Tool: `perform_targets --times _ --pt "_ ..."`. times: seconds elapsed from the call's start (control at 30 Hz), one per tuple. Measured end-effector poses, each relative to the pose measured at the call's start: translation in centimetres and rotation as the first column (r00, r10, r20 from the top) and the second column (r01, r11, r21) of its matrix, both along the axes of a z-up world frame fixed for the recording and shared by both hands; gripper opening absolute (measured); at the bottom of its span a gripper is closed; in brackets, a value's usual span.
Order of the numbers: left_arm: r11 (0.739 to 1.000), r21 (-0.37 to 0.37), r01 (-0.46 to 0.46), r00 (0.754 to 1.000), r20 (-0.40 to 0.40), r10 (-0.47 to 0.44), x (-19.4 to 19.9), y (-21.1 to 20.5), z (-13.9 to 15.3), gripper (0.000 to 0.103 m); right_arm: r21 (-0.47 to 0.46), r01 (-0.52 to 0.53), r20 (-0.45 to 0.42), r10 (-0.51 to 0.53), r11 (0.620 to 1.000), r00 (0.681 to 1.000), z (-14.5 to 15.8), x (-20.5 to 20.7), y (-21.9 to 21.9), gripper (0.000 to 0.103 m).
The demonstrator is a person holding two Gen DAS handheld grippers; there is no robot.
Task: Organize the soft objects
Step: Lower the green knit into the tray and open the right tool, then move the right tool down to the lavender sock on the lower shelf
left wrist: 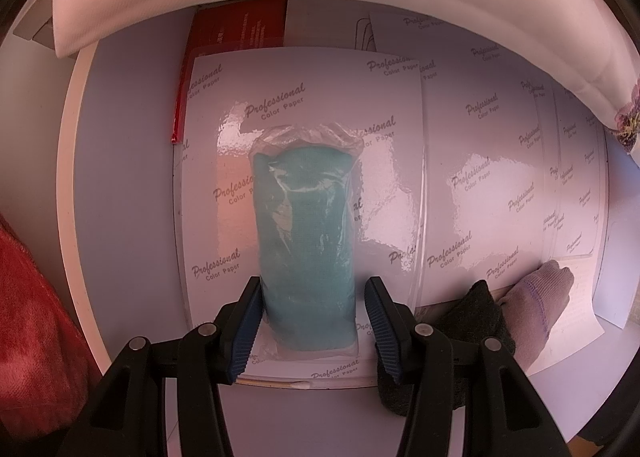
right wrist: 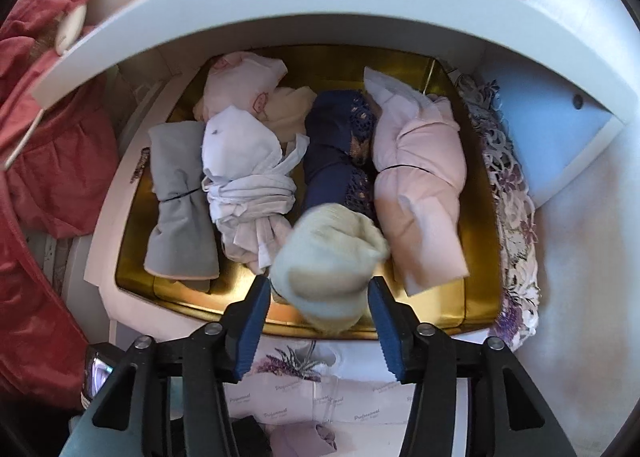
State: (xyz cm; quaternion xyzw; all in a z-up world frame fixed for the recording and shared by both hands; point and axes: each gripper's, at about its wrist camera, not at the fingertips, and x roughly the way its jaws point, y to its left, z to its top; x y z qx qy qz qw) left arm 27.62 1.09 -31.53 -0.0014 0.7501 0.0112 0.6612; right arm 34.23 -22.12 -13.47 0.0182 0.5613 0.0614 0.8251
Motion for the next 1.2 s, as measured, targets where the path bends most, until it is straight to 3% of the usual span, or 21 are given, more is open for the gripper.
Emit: perform_targets --times 0.4,0.47,0.53,0.63,0.77,0.9,1.2 --pt "1.0 0.0 -0.002 1.0 -0.001 0.002 0.0 0.0 0.0 0.052 0.028 -0.003 -0.009 0.004 1.0 1.0 0.8 -4.0 -1.9 0.057" --pt "1.0 0.0 -0.002 1.0 -0.002 0.002 0.0 0.0 0.0 0.052 0.028 -0.016 -0.03 0.017 0.999 0.999 0.5 -5.0 -1.9 0.06" --pt "1.0 0.001 -0.002 1.0 -0.002 0.002 0.0 0.0 0.0 0.052 0.061 -0.021 -0.088 0.027 0.998 0.996 -0.5 -6.2 -2.0 0.069" --pt "1.0 0.001 -0.003 1.0 -0.002 0.003 0.1 0.0 0.0 0.052 0.067 -0.037 -0.181 0.049 0.997 0.982 -2.9 -8.4 -1.9 0.07" --pt "1.0 0.001 -0.001 1.0 -0.004 0.001 0.1 0.0 0.0 0.052 0.056 -0.016 -0.342 0.034 0.998 0.939 -7.1 -10.5 -1.9 0.07" --pt "1.0 0.001 -0.001 1.0 -0.004 0.001 0.1 -0.1 -0.1 0.052 0.039 -0.022 -0.444 0.037 0.999 0.895 -10.2 -11.7 -1.4 0.07" --pt "1.0 0.001 -0.002 1.0 -0.005 0.002 0.2 0.0 -0.2 0.052 0.12 0.023 -0.553 0.048 0.992 0.832 -14.3 -12.6 -0.6 0.07"
